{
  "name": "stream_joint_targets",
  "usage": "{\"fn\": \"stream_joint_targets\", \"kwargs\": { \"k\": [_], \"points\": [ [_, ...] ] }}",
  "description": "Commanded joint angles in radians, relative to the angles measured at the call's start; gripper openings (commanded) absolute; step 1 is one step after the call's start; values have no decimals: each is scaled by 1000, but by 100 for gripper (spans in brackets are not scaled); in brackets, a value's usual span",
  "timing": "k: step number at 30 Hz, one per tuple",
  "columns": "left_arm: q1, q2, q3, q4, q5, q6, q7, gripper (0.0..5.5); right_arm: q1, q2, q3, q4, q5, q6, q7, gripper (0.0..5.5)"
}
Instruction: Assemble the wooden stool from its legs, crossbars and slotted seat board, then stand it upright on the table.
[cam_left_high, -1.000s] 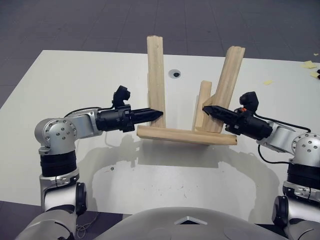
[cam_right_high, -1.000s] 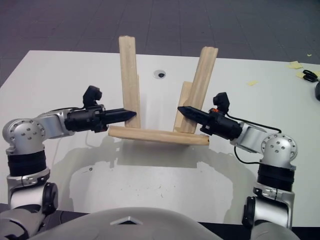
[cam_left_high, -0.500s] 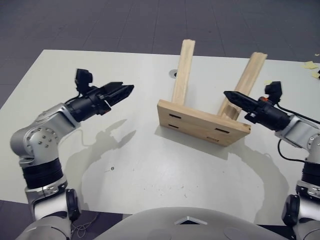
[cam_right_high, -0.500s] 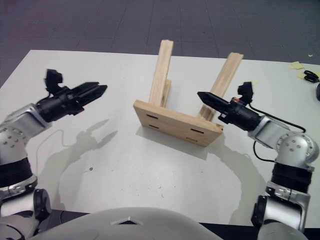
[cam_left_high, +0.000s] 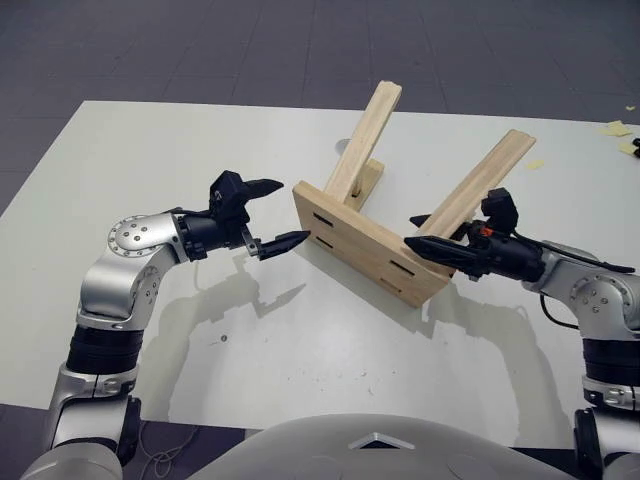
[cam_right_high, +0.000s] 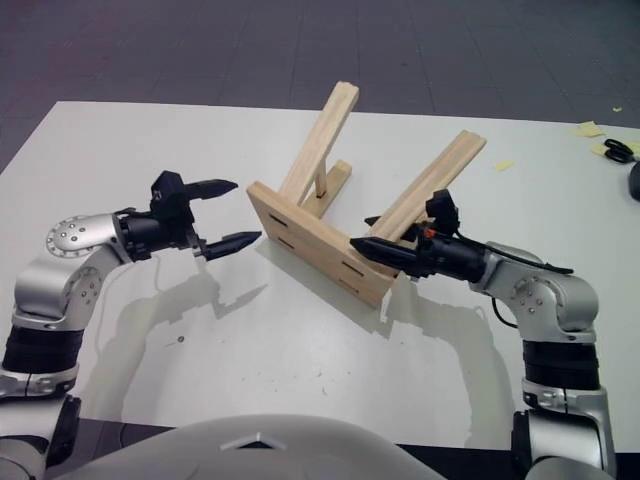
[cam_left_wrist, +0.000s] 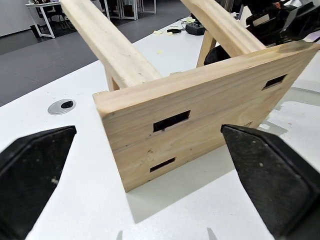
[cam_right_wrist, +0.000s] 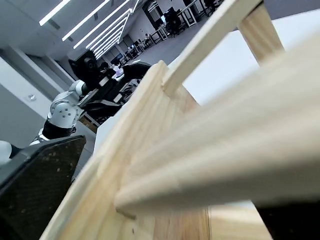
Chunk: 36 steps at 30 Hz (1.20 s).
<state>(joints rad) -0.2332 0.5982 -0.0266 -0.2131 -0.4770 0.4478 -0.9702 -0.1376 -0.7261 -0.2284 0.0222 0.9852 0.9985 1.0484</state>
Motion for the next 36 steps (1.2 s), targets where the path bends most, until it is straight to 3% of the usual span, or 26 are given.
{"fn": "stream_joint_targets", "kwargs": {
  "k": [1,7,15,19,25,31,36],
  "points": [
    [5,28,32,56,1,0,-14,539,41,-114,-77,132,-11,48,74,540],
    [-66,12,25,159,53,-60,-3,539,188,-192,-82,-7,-63,-11,180,540],
    [-253,-132,-141,370,126,-111,-74,539,276,-206,-21,-157,-105,-65,240,540],
    [-262,-132,-183,305,93,-48,-154,539,310,-218,18,-141,-221,-193,259,540],
    [-164,-46,-158,121,57,22,-184,539,318,-125,63,-111,-394,-448,176,540],
    [7,-17,-133,-119,-29,119,-124,539,258,-24,91,-47,-510,-646,80,540],
    [57,-43,-123,-164,-41,132,-46,539,185,36,118,-4,-546,-710,44,540]
  ]
}}
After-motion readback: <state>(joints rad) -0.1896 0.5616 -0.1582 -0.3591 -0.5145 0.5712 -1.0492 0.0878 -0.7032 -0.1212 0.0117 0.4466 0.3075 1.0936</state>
